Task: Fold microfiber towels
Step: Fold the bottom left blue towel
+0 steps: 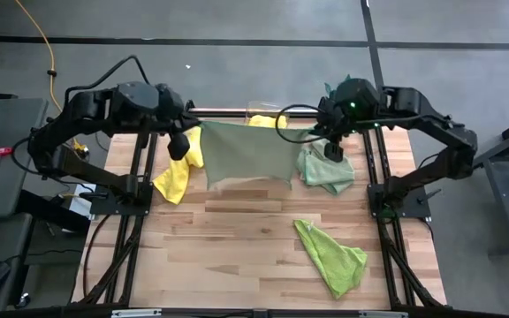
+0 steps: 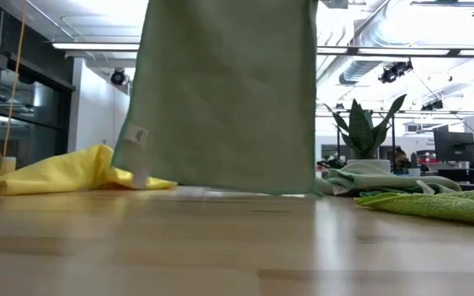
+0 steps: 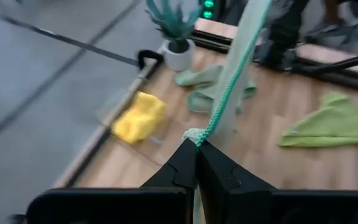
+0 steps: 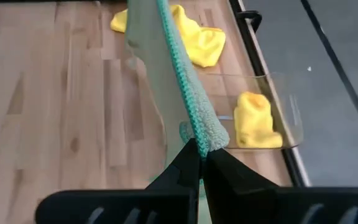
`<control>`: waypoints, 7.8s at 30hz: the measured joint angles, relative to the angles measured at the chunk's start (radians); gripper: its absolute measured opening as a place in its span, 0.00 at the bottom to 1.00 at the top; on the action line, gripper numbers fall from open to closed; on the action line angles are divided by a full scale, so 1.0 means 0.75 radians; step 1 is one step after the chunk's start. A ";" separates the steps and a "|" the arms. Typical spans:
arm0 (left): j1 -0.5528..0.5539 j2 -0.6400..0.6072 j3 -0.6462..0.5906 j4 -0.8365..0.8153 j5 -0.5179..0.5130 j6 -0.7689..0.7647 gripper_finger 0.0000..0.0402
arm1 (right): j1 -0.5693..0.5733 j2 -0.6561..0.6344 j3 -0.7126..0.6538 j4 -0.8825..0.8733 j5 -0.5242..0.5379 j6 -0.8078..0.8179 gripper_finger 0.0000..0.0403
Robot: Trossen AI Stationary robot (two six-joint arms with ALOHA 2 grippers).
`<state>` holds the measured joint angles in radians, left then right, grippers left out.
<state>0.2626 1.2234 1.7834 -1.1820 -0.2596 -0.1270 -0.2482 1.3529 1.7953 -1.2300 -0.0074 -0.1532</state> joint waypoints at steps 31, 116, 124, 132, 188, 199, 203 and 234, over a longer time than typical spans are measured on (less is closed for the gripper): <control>-0.809 -0.150 -1.187 0.476 0.310 -0.777 0.00 | 0.693 0.125 -0.888 0.927 -0.162 0.973 0.00; -1.158 -0.119 -1.551 0.801 -0.087 -1.815 0.00 | 0.768 0.291 -1.102 1.217 -0.134 2.055 0.00; -1.234 -0.120 -1.553 0.961 0.171 -1.847 0.00 | 0.812 0.302 -1.100 1.309 -0.390 2.024 0.00; -1.238 -0.129 -1.553 1.191 0.454 -1.833 0.00 | 0.837 0.338 -1.101 1.459 -0.662 1.963 0.00; -1.016 -0.070 -1.555 0.673 -0.078 -1.894 0.00 | 0.697 0.390 -1.105 1.135 0.045 2.014 0.00; -1.016 -0.070 -1.554 0.652 -0.092 -1.921 0.00 | 0.697 0.390 -1.105 1.136 0.122 2.023 0.00; -1.016 -0.070 -1.554 0.636 -0.118 -1.921 0.02 | 0.697 0.390 -1.105 1.137 0.144 2.019 0.01; -1.363 -0.118 -1.551 0.914 -0.073 -1.108 0.34 | 0.955 0.212 -1.103 1.215 0.219 1.369 0.47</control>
<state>-0.7598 1.1351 0.6205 -0.4969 -0.3142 -0.9580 0.4680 1.5116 0.9684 -0.3186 0.1570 0.8734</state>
